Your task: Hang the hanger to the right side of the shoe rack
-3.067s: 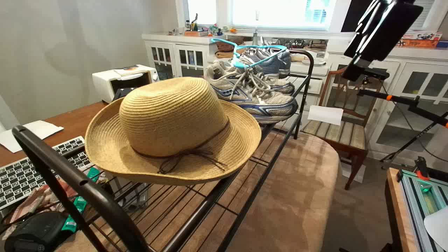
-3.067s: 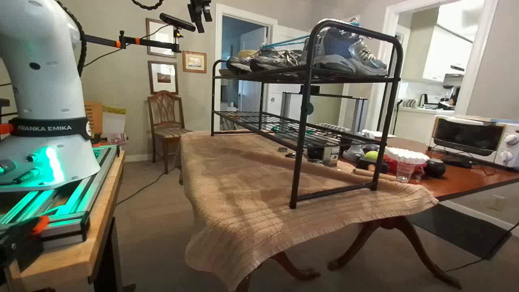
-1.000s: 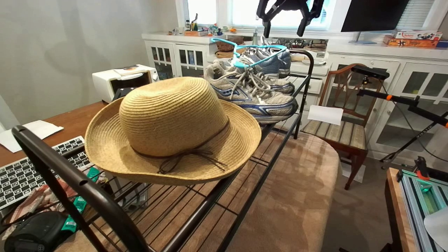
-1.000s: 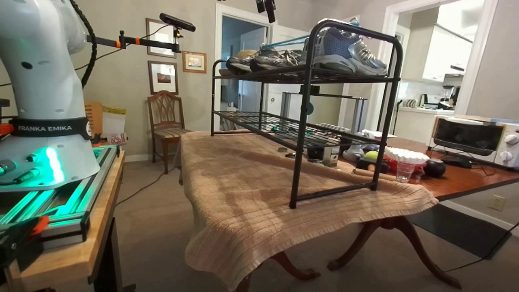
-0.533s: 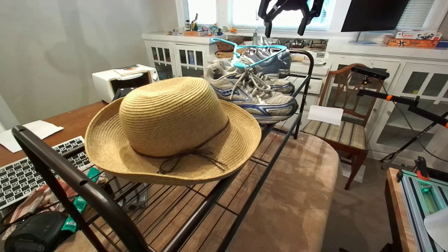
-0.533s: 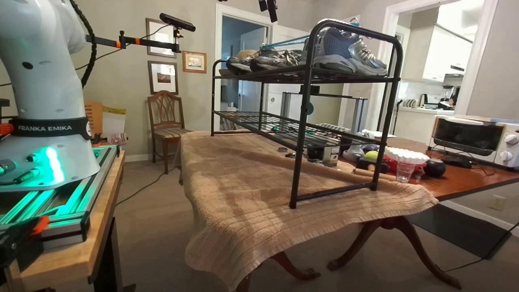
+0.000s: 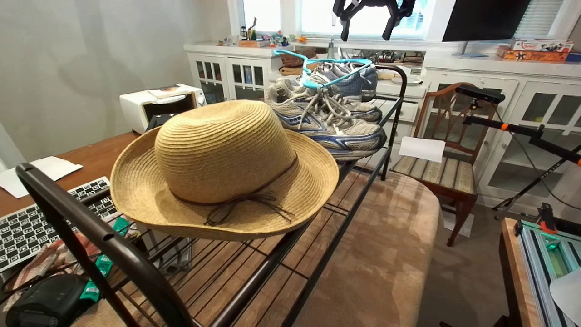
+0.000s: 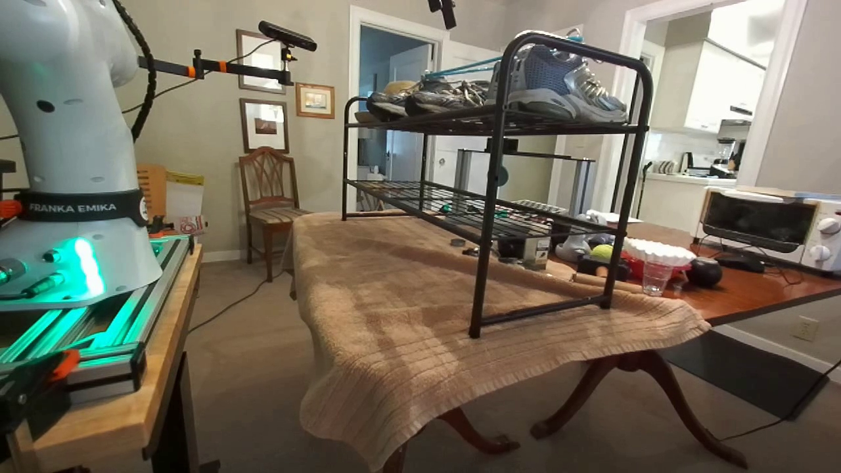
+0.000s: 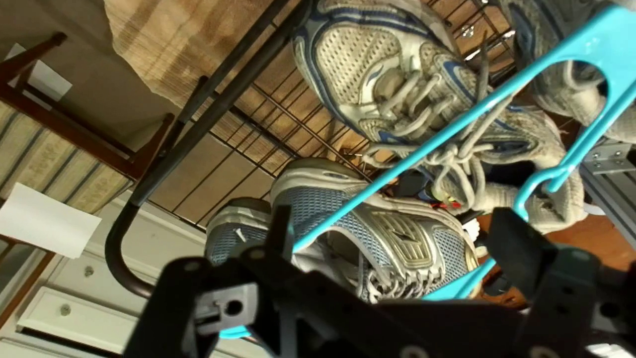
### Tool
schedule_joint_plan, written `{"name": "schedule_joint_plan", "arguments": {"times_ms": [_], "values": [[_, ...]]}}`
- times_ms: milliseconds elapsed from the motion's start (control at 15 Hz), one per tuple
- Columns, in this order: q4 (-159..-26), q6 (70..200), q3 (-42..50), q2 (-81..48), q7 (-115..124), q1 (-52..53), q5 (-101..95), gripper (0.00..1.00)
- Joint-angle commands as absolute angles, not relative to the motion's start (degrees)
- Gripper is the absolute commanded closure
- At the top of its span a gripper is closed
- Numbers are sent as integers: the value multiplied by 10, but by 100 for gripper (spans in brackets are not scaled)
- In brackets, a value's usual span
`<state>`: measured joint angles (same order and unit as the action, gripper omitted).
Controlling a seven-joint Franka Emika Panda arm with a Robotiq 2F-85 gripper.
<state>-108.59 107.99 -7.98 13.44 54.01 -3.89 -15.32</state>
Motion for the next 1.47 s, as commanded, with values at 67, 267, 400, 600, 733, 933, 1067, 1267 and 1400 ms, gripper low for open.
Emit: {"name": "schedule_joint_plan", "arguments": {"times_ms": [67, 267, 400, 600, 733, 933, 1067, 1267, 1400], "values": [[-1049, 1103, -46, 107, 457, -33, -141, 0], [-1025, 1097, -31, 83, 397, -34, -129, 0], [-1012, 1094, -25, 66, 374, -36, -139, 0], [-998, 1103, -14, 46, 345, -38, -142, 0], [-985, 1106, -7, 31, 340, -40, -144, 0], [-966, 1119, 5, 9, 345, -41, -151, 0], [-956, 1123, 12, -3, 356, -42, -154, 0], [-943, 1123, 23, -21, 398, -42, -171, 0], [-936, 1118, 28, -30, 429, -40, -185, 0]]}}
